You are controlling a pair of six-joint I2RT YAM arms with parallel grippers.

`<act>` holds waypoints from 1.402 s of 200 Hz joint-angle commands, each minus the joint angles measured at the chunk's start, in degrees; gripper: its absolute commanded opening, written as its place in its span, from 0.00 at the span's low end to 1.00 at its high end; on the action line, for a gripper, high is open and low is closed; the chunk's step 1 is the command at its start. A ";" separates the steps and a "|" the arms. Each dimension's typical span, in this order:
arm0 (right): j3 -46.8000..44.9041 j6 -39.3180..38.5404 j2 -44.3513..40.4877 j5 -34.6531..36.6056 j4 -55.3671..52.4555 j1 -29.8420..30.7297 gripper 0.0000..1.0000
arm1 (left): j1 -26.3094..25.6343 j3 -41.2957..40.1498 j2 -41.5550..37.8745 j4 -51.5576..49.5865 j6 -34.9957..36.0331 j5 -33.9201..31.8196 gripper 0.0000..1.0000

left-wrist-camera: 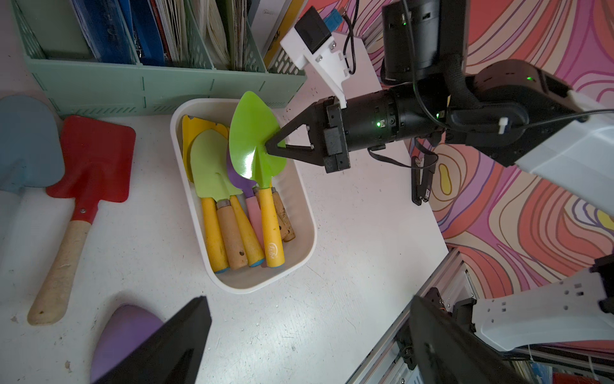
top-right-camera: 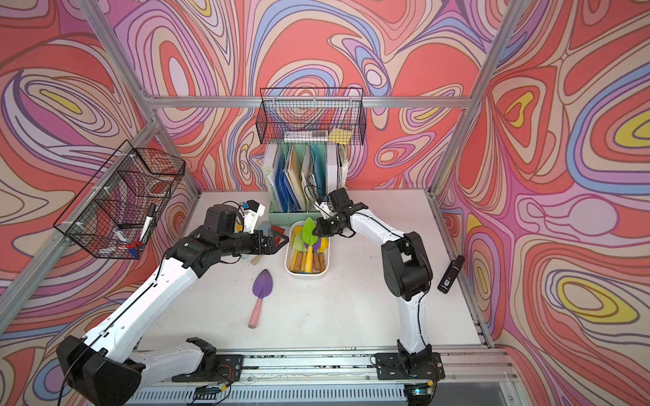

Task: Put the shovel into the storage box
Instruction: Place the shovel in the storage box.

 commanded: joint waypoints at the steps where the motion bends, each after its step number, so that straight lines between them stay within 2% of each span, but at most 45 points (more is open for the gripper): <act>1: 2.07 -0.44 1.84 -1.70 1.55 -0.19 0.00 | 0.52 -0.27 0.68 1.43 0.71 2.12 0.99; 133: 2.88 -0.93 6.08 -1.93 1.31 -0.20 0.00 | 0.73 0.18 3.53 0.93 0.45 5.27 0.99; 239: 1.74 -1.11 7.09 -0.46 0.67 -0.16 0.23 | 0.76 0.01 4.70 0.07 -0.29 6.78 0.99; 280: 0.91 -1.14 6.44 0.62 0.64 -0.21 0.25 | 0.74 0.42 5.01 -0.84 -0.76 6.88 0.99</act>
